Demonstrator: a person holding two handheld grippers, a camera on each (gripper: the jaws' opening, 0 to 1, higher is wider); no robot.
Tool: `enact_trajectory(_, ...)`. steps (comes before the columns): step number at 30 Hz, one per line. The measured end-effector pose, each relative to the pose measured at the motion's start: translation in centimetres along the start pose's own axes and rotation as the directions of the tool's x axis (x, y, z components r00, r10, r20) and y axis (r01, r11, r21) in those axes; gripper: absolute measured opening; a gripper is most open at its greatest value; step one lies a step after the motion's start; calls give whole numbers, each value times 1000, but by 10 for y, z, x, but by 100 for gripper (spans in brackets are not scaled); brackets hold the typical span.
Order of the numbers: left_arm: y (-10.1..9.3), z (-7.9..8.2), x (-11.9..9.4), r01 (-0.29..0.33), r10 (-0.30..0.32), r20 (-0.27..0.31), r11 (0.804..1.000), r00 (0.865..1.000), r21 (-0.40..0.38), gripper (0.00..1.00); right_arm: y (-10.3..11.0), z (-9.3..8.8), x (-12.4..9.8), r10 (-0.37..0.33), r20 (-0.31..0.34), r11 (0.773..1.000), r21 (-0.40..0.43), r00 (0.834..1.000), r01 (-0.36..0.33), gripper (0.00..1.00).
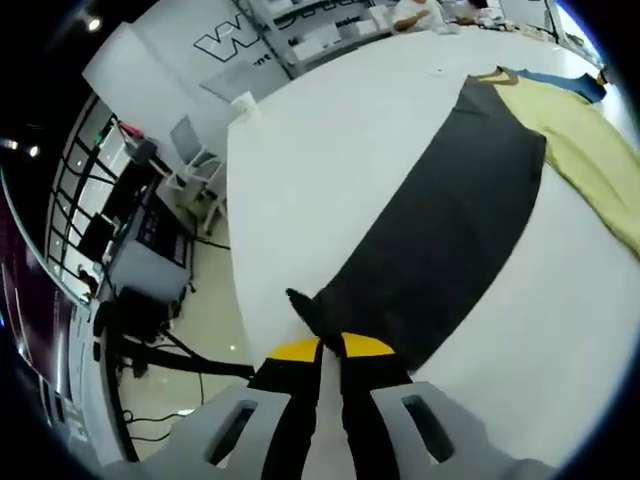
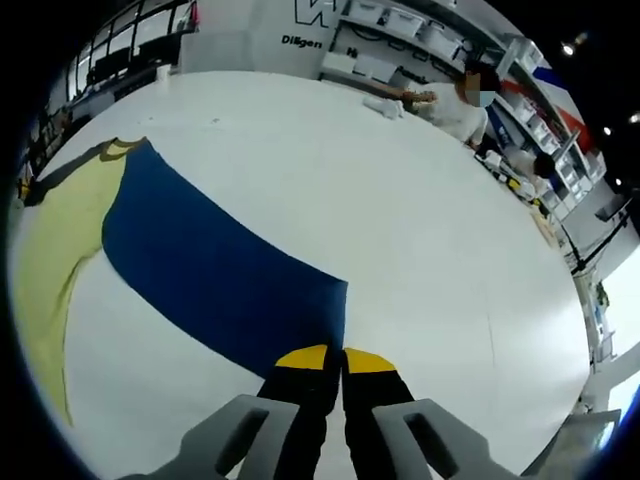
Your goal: Fold the garment on the visible template until the final outline fits inside the template.
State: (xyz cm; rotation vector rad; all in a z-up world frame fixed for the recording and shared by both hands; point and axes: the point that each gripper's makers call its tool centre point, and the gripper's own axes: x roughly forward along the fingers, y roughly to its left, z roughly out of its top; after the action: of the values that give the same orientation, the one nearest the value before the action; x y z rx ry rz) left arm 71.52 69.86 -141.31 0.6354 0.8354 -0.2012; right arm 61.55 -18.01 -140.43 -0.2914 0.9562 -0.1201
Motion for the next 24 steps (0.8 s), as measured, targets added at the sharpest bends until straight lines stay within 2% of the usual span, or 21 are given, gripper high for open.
enact_trajectory(2, 2, -2, -1, -8, 8, -6, 1000, 1000, 17, 9, -2, 0, -1, -1, 3, 1000, 5, 1000, 1, 0)
enact_trajectory(9, 9, 1, -7, -22, 22, 12, 1000, 1000, 4, 9, -5, -2, -2, -8, 8, 1000, 7, 1000, 8, 0)
enact_trajectory(14, 10, 9, -11, -31, 32, 49, 999, 998, -3, 9, -6, -5, -4, -11, 8, 1000, 5, 1000, 11, 0)
enact_trajectory(18, 9, 8, -8, -20, 21, 57, 1000, 998, -12, 9, -8, -7, -9, -14, 12, 1000, 8, 1000, 13, 0)
enact_trajectory(24, 2, 11, -18, -8, 9, 70, 1000, 998, -11, 10, -2, -2, -19, 3, 45, 1000, 5, 999, -3, 2)
